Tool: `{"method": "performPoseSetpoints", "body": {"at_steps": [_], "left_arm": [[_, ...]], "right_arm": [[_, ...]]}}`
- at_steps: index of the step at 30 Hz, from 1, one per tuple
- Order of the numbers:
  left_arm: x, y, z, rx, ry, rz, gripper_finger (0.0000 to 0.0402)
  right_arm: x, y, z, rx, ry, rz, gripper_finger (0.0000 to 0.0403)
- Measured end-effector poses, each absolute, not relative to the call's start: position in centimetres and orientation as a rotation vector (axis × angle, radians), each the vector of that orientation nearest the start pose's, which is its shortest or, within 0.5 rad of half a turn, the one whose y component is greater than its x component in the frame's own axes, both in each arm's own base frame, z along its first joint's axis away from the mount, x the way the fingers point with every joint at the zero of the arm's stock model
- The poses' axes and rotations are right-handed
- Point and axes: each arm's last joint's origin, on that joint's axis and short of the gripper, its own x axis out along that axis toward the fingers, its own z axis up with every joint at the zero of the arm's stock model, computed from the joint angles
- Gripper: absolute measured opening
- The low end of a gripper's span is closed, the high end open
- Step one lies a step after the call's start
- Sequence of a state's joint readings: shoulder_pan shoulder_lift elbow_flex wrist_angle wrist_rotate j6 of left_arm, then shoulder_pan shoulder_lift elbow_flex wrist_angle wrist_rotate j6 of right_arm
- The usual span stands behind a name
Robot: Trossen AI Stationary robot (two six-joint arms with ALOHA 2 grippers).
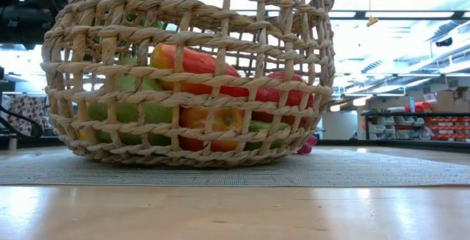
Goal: Build produce basket
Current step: Put the dark red apple into the brown basket
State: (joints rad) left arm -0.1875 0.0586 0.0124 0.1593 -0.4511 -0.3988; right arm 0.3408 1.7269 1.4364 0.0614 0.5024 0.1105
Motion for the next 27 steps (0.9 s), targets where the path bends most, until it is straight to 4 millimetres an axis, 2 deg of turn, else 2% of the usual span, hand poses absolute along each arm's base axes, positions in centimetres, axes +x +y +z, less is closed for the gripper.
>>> {"method": "performPoseSetpoints", "body": {"at_steps": [5,11,16,20,23,27], "left_arm": [[9.8,-0.6,17.8,-0.432,-0.159,0.239,0.0389],[9.8,-0.6,17.8,-0.432,-0.159,0.239,0.0389],[9.8,-0.6,17.8,-0.432,-0.159,0.239,0.0389],[9.8,-0.6,17.8,-0.432,-0.159,0.239,0.0389],[9.8,-0.6,17.8,-0.432,-0.159,0.239,0.0389],[9.8,-0.6,17.8,-0.431,-0.158,0.239,0.0389]], "right_arm": [[34.8,15.0,36.1,-0.012,0.162,-0.103,0.0362],[29.5,16.8,36.8,0.148,0.370,-0.035,0.0360],[26.3,18.8,35.7,0.262,0.587,0.053,0.0360],[24.4,20.2,34.3,0.353,0.761,0.042,0.0360],[23.1,20.4,32.6,0.434,0.950,-0.064,0.0357],[21.0,19.2,30.7,0.507,1.171,-0.368,0.0352]]}}
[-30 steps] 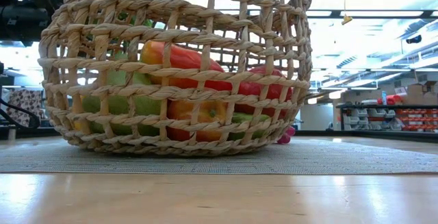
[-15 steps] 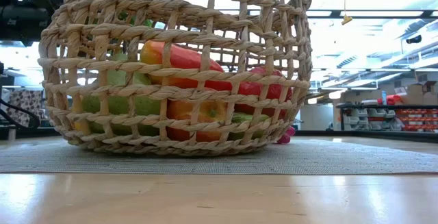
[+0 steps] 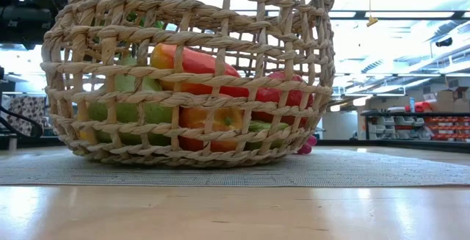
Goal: Build produce basket
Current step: Put the dark red apple into the brown basket
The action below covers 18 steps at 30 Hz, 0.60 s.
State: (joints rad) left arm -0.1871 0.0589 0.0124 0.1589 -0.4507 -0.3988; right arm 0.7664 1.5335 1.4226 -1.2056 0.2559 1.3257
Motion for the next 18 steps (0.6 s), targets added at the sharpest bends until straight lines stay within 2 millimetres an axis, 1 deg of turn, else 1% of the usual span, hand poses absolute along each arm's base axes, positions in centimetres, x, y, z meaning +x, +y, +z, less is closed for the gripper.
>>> {"method": "performPoseSetpoints", "body": {"at_steps": [3,7,15,18], "left_arm": [[9.8,-0.6,17.8,-0.431,-0.157,0.239,0.0389],[9.8,-0.6,17.8,-0.431,-0.157,0.239,0.0389],[9.8,-0.6,17.8,-0.431,-0.158,0.239,0.0389],[9.8,-0.6,17.8,-0.432,-0.159,0.239,0.0389]], "right_arm": [[19.4,18.2,29.5,0.530,1.312,-0.580,0.0351],[17.7,17.6,28.0,0.513,1.401,-0.782,0.0356],[16.2,16.9,24.5,0.560,1.574,-0.970,0.0396],[15.9,16.7,23.6,0.556,1.597,-1.008,0.0396]]}}
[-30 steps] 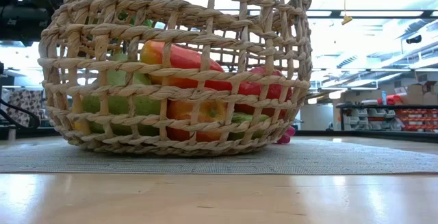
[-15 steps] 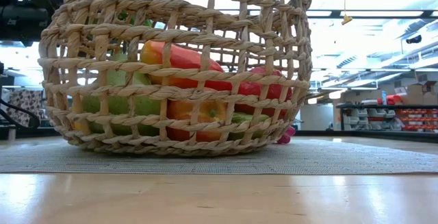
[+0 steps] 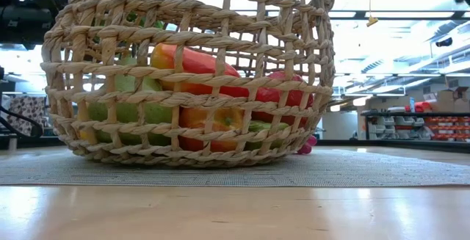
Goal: Build produce basket
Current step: Put the dark red apple into the brown basket
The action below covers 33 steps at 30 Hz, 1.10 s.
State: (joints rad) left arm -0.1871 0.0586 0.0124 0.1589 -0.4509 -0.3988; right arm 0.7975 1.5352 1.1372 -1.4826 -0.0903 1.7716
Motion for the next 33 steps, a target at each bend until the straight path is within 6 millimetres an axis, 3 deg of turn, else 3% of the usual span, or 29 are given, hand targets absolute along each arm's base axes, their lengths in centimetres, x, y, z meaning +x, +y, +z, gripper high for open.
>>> {"method": "performPoseSetpoints", "body": {"at_steps": [9,17,22,33], "left_arm": [[9.8,-0.6,17.8,-0.432,-0.159,0.239,0.0389],[9.8,-0.6,17.8,-0.432,-0.159,0.239,0.0389],[9.8,-0.6,17.8,-0.432,-0.159,0.239,0.0389],[9.8,-0.6,17.8,-0.432,-0.159,0.239,0.0389]], "right_arm": [[14.4,15.1,21.9,0.644,1.535,-1.056,0.0399],[12.1,12.7,18.5,0.780,1.493,-1.132,0.0400],[11.5,12.3,16.8,0.833,1.538,-1.126,0.0399],[11.4,12.3,16.4,0.844,1.541,-1.109,0.0391]]}}
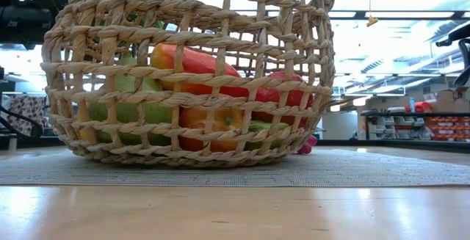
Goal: Build produce basket
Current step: Put the dark red apple into the brown basket
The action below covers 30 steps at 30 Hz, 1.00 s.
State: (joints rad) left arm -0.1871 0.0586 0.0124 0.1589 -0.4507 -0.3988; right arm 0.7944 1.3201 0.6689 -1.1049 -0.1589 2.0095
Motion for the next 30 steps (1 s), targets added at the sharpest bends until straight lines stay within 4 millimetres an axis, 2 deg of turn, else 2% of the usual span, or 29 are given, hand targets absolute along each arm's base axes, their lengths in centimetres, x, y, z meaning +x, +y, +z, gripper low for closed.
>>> {"method": "performPoseSetpoints", "body": {"at_steps": [9,13,17,22,27,30], "left_arm": [[9.8,-0.6,17.8,-0.431,-0.159,0.239,0.0389],[9.8,-0.6,17.8,-0.432,-0.158,0.239,0.0389],[9.8,-0.6,17.8,-0.432,-0.159,0.239,0.0389],[9.8,-0.6,17.8,-0.432,-0.159,0.238,0.0389],[9.8,-0.6,17.8,-0.431,-0.158,0.239,0.0389],[9.8,-0.6,17.8,-0.431,-0.159,0.239,0.0389]], "right_arm": [[11.6,12.5,16.6,0.814,1.556,-1.054,0.0353],[12.5,13.1,18.4,0.805,1.488,-1.001,0.0353],[14.2,14.3,21.3,0.847,1.367,-0.876,0.0353],[17.2,16.5,24.9,0.913,1.099,-0.537,0.0353],[20.1,18.6,28.5,0.796,0.690,-0.167,0.0353],[21.3,19.3,30.4,0.702,0.485,-0.013,0.0353]]}}
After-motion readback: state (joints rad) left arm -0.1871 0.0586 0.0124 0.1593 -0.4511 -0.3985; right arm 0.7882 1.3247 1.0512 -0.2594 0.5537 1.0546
